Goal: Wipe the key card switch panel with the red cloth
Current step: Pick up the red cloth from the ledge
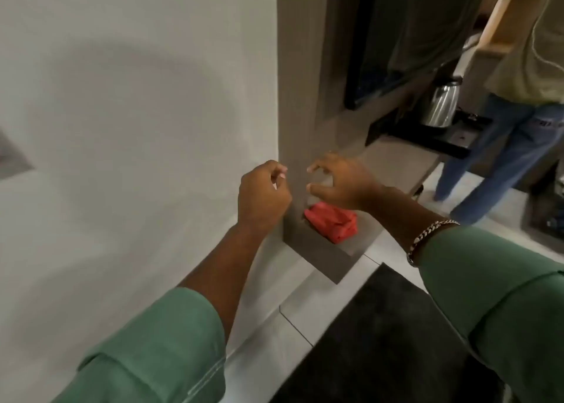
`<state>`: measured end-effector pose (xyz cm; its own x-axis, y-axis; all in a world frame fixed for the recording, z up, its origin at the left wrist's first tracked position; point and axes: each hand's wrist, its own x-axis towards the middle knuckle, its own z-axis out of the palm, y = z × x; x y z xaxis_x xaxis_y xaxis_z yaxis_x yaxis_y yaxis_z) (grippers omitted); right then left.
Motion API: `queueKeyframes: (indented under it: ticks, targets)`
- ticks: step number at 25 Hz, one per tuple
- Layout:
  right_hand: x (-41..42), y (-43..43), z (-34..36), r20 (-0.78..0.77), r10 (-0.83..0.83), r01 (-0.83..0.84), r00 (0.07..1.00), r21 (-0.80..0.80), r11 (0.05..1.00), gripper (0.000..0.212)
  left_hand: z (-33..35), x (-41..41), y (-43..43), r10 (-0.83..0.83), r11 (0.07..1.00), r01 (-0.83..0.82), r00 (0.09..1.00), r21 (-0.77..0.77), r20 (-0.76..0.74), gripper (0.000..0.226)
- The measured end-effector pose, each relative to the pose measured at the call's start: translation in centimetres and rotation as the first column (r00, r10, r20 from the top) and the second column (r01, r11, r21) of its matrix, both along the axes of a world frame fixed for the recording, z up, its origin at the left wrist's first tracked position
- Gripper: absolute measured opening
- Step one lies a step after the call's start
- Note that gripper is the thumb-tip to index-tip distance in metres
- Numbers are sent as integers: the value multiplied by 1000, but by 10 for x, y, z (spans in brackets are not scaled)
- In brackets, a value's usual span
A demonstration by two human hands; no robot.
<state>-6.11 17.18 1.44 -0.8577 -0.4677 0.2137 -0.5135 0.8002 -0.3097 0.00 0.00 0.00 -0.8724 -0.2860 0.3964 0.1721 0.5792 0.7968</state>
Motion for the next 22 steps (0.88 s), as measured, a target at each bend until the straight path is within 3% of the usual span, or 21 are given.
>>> queueKeyframes:
  ticks: [3, 6, 9, 13, 14, 17, 19, 22]
  targets:
    - [-36, 25, -65, 74, -96, 89, 993, 101, 991, 49, -63, -42, 26, -32, 995, 13, 980, 96, 197, 21]
    - [-56, 43, -130, 197, -209, 155, 958, 257, 954, 67, -121, -74, 48, -132, 963, 3, 879, 271, 458, 17]
    - [-61, 48, -172, 186, -225, 189, 956, 194, 963, 70, -155, -91, 66, -249, 818, -141, 787, 557, 565, 8]
    - [-51, 45, -187, 122, -226, 229, 967, -15, 973, 60, -170, -97, 74, -308, 523, -315, 797, 792, 520, 27]
    - [-46, 43, -185, 131, -209, 216, 969, -44, 975, 58, -169, -94, 72, -330, 489, -322, 792, 811, 514, 27]
    - [-24, 33, -184, 150, -125, 141, 981, -102, 985, 50, -164, -80, 63, -305, 492, -348, 790, 798, 532, 25]
    - [-4, 17, -177, 127, -79, 98, 989, -152, 983, 52, -151, -64, 47, -266, 496, -349, 811, 795, 522, 35]
    - [24, -23, -155, 41, -38, 45, 998, -178, 983, 79, -120, -35, 14, -217, 591, -284, 845, 755, 488, 32]
